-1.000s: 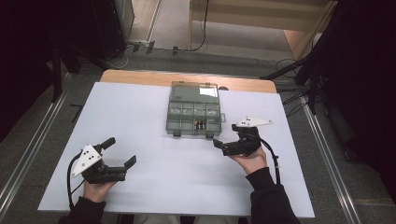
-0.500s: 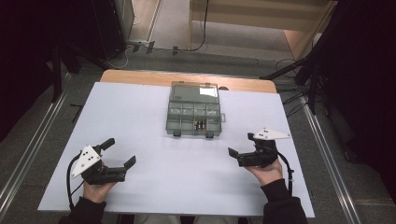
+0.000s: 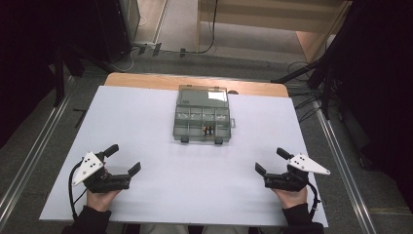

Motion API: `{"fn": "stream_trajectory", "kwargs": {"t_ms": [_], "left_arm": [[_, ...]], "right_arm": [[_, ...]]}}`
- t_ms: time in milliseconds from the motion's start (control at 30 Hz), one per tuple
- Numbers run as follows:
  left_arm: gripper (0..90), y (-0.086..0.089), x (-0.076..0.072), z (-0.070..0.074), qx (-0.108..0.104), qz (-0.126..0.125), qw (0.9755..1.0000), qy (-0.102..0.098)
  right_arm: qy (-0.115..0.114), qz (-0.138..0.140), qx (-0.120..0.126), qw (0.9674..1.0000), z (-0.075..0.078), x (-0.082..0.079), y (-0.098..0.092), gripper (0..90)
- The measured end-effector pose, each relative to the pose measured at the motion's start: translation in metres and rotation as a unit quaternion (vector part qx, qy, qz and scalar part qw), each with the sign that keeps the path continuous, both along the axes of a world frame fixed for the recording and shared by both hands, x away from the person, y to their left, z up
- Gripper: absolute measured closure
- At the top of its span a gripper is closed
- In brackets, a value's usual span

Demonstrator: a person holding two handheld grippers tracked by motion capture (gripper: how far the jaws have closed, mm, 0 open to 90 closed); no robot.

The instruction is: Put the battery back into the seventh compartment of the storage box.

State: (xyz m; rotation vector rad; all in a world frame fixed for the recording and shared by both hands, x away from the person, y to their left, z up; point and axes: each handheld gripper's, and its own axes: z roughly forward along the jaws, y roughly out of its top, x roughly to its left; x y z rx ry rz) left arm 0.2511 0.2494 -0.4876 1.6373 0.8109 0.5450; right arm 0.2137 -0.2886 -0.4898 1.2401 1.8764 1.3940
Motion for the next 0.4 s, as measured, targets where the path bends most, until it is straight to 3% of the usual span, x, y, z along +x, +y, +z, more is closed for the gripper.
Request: {"fn": "stream_trajectory", "kwargs": {"t_ms": [67,400], "left_arm": [[0.0,0.0004,-0.0001,0.0,-0.001,0.001,1.0,0.0],[0.0,-0.0001,0.0005,-0.0003,-0.002,-0.002,1.0,-0.002]], "right_arm": [[-0.013,-0.009,0.005,0.9999,-0.0032,-0.0026,-0.0009,0.3],[-0.019,-0.014,0.013,0.9996,-0.0026,-0.0031,-0.002,0.3]]}}
